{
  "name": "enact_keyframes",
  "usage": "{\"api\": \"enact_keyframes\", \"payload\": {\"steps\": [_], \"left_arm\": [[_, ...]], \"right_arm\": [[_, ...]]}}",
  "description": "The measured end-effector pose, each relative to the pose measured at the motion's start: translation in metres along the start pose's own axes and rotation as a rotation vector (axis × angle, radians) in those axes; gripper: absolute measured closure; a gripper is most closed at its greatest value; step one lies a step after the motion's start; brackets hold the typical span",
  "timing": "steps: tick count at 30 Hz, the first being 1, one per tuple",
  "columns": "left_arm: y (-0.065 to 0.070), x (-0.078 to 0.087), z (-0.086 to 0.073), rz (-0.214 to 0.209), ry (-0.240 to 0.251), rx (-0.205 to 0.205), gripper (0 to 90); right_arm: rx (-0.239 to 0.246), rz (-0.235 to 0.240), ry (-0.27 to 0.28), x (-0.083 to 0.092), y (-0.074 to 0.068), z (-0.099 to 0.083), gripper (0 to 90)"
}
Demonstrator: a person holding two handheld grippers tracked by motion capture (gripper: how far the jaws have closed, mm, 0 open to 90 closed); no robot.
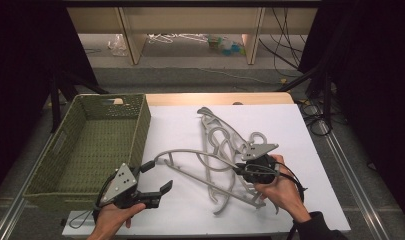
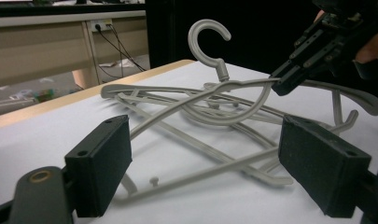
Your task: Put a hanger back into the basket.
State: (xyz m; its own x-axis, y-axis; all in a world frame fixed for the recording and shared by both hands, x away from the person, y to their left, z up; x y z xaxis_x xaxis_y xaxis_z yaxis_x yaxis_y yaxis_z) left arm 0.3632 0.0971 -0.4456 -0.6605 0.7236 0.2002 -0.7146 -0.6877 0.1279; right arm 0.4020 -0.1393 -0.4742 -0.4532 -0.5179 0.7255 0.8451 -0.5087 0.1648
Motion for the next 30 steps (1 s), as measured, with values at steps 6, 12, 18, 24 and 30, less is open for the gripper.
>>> {"api": "enact_keyframes", "payload": {"steps": [6,12,18,24,30], "left_arm": [[0.005,-0.022,-0.001,-0.015,-0.099,-0.023,17.6],[0.01,-0.054,-0.005,-0.062,-0.204,-0.076,21.4],[0.022,-0.067,-0.01,-0.148,-0.28,-0.123,30.0],[0.03,-0.071,-0.017,-0.19,-0.355,-0.197,40.1],[0.037,-0.076,-0.022,-0.227,-0.403,-0.253,52.0]], "right_arm": [[0.052,0.032,0.003,0.006,-0.014,-0.001,82.1],[0.117,0.054,0.002,0.016,-0.027,-0.001,82.0],[0.174,0.066,0.012,0.019,-0.037,0.001,82.1],[0.215,0.086,0.014,0.02,-0.046,0.004,82.0],[0.249,0.091,0.017,0.02,-0.05,0.006,82.0]]}}
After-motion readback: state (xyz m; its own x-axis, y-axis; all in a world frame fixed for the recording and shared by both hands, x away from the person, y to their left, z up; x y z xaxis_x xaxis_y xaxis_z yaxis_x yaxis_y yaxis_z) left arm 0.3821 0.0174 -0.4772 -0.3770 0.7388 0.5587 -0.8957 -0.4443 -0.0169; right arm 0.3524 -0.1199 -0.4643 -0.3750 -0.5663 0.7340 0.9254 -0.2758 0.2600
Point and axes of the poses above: each handheld gripper's, and its own axes: x roughly backward along the jaws, z roughly out of its top, y roughly to its right, the point moved 10 cm from there along -x, roughly forward along the jaws, and after that the axes turned 6 degrees about x, right-handed, at the moved point
